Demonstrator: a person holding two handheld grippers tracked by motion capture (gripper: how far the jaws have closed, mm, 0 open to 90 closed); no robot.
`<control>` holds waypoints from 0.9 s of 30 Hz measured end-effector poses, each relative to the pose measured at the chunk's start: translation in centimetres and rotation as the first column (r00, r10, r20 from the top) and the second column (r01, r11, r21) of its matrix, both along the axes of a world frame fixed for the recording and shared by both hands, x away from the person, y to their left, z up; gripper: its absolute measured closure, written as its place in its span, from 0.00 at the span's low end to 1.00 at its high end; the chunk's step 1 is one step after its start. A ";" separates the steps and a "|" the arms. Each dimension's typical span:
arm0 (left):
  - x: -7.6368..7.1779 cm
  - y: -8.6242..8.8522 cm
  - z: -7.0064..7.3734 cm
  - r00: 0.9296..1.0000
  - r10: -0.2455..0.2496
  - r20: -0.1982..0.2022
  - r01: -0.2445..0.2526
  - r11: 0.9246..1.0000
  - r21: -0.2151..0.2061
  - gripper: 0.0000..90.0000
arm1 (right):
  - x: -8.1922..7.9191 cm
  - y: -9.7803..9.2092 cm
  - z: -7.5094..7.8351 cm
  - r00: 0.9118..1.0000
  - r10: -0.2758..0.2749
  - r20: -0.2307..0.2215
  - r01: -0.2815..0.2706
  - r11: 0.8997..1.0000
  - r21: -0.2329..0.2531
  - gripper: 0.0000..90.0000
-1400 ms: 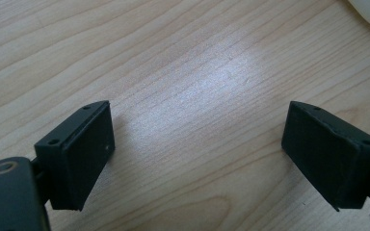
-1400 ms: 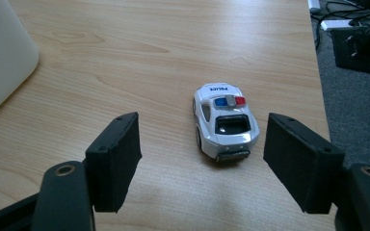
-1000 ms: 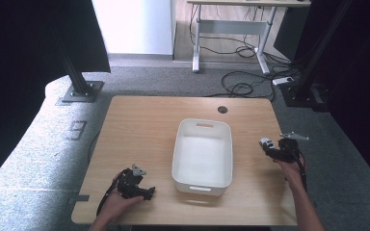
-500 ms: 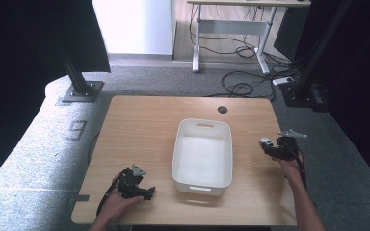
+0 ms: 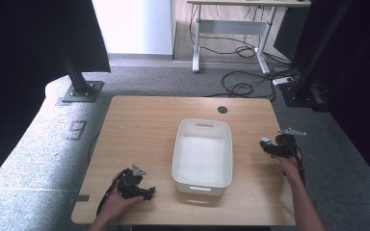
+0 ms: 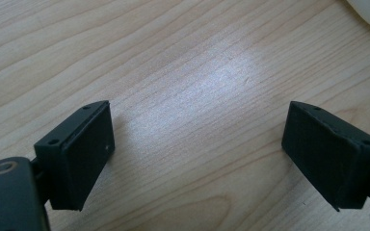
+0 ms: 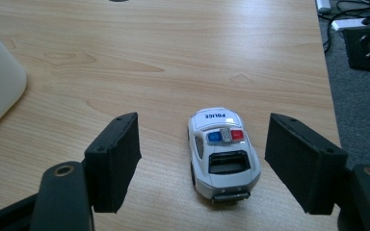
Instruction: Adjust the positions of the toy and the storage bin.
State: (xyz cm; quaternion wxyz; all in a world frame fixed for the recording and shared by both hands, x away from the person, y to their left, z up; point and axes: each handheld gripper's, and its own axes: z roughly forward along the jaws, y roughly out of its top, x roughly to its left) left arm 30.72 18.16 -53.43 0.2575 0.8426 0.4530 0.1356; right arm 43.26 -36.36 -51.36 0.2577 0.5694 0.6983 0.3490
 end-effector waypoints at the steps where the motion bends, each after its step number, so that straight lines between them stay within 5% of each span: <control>1: 0.0 0.0 0.0 1.000 0.000 0.001 0.000 1.000 -0.001 0.13 | 0.2 0.0 0.0 1.000 0.001 -0.016 -0.001 1.000 -0.007 0.31; 8: 0.0 0.0 0.0 1.000 -0.001 0.001 0.001 1.000 -0.002 0.13 | 1.1 0.5 0.3 1.000 0.014 -0.003 -0.014 0.999 -0.041 0.33; 9: 0.0 0.0 0.0 1.000 -0.002 0.002 0.002 1.000 -0.004 0.13 | 1.5 0.6 0.2 0.999 0.008 -0.031 -0.010 0.999 -0.053 0.32; 19: 0.0 0.0 0.0 1.000 -0.001 0.003 0.001 1.000 -0.003 0.13 | 2.4 0.9 -0.9 0.999 -0.011 -0.053 0.006 0.996 -0.088 0.36; 27: 0.0 0.0 0.0 1.000 -0.001 0.003 0.001 1.000 -0.003 0.13 | 2.4 0.2 -1.2 0.998 -0.031 -0.056 0.027 0.998 -0.064 0.39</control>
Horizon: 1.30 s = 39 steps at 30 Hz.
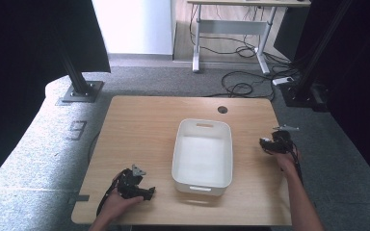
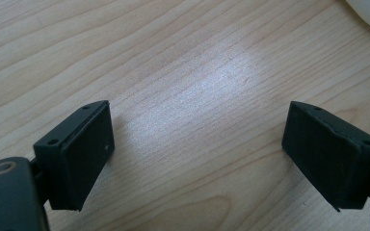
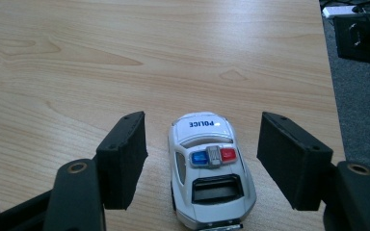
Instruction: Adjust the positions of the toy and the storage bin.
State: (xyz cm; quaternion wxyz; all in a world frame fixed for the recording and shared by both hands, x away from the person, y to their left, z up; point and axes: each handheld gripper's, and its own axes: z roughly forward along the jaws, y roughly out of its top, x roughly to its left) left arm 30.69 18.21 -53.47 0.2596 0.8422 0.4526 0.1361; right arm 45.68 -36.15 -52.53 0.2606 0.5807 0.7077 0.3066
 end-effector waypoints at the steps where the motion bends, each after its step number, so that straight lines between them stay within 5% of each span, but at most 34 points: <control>1: 0.0 0.0 0.0 1.000 0.000 0.000 0.000 1.000 0.000 0.13 | 0.0 0.0 0.0 1.000 0.000 0.000 0.000 1.000 0.000 0.39; 8: 0.0 0.0 0.0 1.000 0.000 0.000 0.000 1.000 0.000 0.13 | 0.0 -0.7 -0.6 1.000 -0.016 -0.014 0.017 0.999 0.033 0.42; 22: 0.0 0.0 0.0 1.000 -0.001 0.001 0.001 1.000 0.000 0.13 | 0.2 -0.5 -1.5 0.998 -0.014 -0.067 0.015 1.000 0.018 0.52; 39: 0.0 0.0 0.0 1.000 0.001 0.002 -0.001 1.000 0.001 0.13 | -0.2 -0.7 -1.1 0.995 0.003 -0.099 0.004 0.997 0.074 0.56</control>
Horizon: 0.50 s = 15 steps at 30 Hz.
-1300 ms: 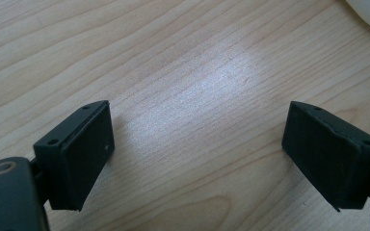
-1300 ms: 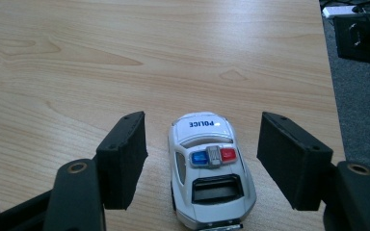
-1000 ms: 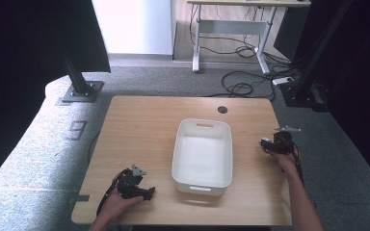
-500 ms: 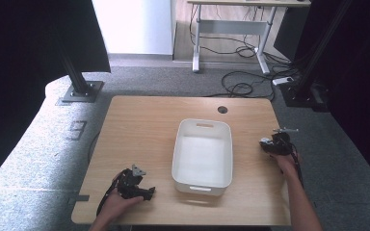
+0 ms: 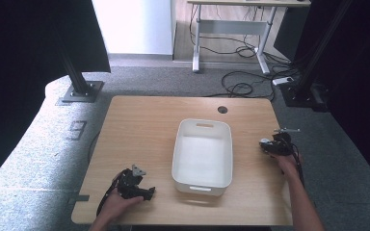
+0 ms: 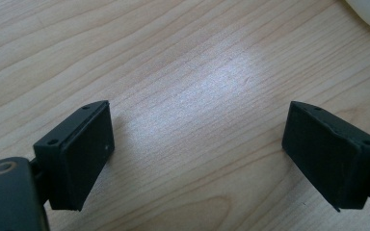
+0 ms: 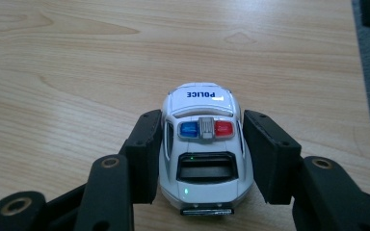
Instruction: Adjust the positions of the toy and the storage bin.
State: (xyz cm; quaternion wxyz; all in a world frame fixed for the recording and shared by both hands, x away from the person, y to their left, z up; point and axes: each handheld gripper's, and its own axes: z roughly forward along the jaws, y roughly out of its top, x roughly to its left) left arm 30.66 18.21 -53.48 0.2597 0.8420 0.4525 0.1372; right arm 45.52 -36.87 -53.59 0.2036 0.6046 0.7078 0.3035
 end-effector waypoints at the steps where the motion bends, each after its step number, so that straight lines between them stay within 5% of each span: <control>1: 0.0 0.0 0.0 1.000 0.000 0.000 0.000 1.000 -0.001 0.13 | -0.2 0.0 0.1 1.000 0.003 -0.007 -0.003 1.000 0.007 0.56; 15: 0.0 -0.1 0.0 1.000 0.001 -0.001 -0.001 1.000 0.000 0.13 | -2.6 1.1 0.5 0.996 0.083 -0.005 -0.083 0.996 0.023 0.56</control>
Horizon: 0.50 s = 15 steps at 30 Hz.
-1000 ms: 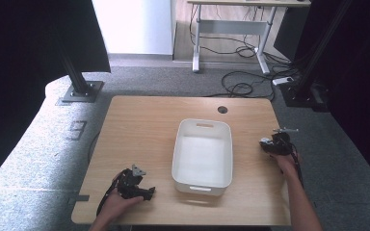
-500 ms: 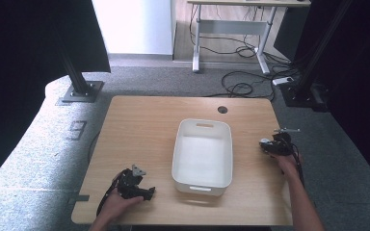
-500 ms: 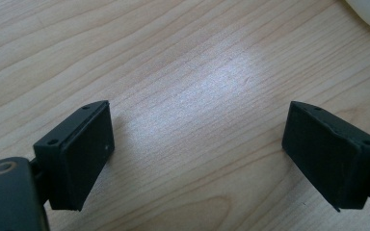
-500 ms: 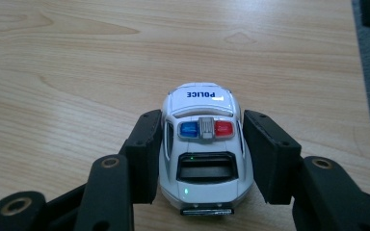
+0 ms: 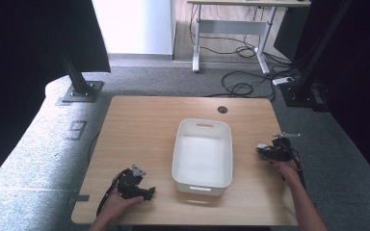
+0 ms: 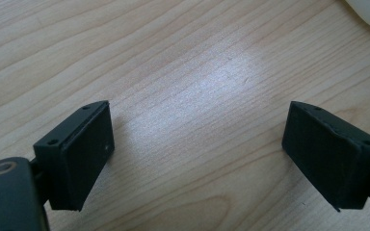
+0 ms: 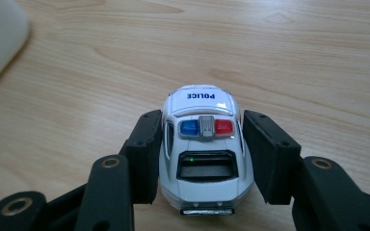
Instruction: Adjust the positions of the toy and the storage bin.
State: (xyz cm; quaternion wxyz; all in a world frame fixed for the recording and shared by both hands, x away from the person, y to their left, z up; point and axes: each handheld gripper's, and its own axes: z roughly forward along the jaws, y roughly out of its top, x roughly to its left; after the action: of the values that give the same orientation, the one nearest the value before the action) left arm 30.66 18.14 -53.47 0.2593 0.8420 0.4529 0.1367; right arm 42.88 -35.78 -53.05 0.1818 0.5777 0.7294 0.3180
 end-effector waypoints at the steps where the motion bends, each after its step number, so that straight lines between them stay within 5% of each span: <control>1: 0.0 0.0 0.0 1.000 0.000 0.000 0.000 1.000 0.000 0.13 | 0.0 0.0 0.0 1.000 0.000 0.000 0.000 1.000 0.000 0.56; 15: 0.0 -0.1 0.0 1.000 -0.007 -0.002 0.007 1.000 0.003 0.13 | -3.3 2.0 0.6 0.997 0.070 -0.017 -0.069 0.997 0.046 0.56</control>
State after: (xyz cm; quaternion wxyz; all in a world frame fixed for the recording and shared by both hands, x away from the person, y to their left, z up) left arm 30.62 18.06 -53.44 0.2581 0.8442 0.4499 0.1355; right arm 39.56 -33.76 -52.40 0.1506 0.5587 0.7435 0.3351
